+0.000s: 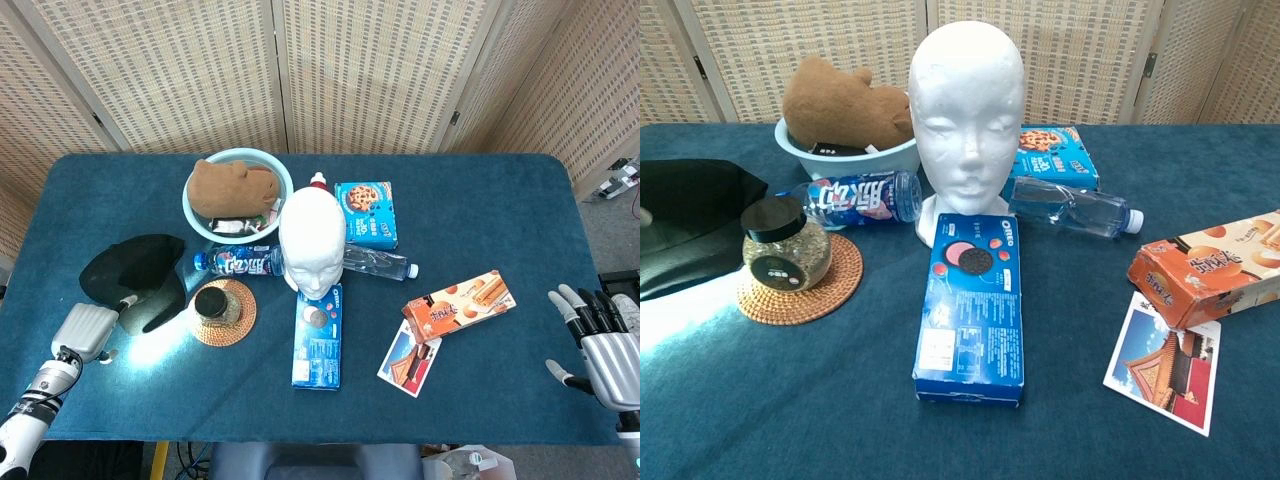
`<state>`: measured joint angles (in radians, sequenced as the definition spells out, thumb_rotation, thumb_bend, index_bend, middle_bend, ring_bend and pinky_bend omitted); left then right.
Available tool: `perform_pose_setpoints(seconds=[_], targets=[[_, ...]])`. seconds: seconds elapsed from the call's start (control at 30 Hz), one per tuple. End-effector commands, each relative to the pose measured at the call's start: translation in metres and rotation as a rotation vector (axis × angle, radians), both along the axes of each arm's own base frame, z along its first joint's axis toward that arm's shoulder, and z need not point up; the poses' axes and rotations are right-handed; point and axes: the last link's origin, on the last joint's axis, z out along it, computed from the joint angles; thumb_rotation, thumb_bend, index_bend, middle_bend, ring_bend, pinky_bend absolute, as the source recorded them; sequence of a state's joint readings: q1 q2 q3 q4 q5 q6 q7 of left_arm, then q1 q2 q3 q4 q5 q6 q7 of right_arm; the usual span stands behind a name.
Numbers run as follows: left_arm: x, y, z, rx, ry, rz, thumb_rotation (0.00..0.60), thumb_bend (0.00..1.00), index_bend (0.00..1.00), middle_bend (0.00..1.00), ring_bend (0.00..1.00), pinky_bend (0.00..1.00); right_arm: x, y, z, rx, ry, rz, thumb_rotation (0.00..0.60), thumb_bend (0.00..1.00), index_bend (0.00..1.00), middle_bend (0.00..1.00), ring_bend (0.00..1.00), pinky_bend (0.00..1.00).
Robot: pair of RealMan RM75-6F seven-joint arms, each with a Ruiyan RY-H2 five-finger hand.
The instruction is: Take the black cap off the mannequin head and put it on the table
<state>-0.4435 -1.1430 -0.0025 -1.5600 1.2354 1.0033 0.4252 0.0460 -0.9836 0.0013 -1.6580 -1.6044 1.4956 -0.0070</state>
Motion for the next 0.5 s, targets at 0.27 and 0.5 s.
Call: perform_pose_setpoints(seconds=[0.27,0.5], targets=[[0.013,-0.002,0.005,0.041,-0.001,0.012,0.600,0.06,0.00,0.62,0.63,0.93,-0.001,0.003,0.002,-0.010,0.000,-0.006,0.600,0.19,0.10,0.02,0.00,0.00],[0.026,-0.005,0.027,0.182,-0.124,-0.023,0.600,0.06,0.00,0.55,0.57,0.87,-0.001,0.003,0.004,-0.015,0.003,-0.005,0.600,0.19,0.10,0.02,0.00,0.00]])
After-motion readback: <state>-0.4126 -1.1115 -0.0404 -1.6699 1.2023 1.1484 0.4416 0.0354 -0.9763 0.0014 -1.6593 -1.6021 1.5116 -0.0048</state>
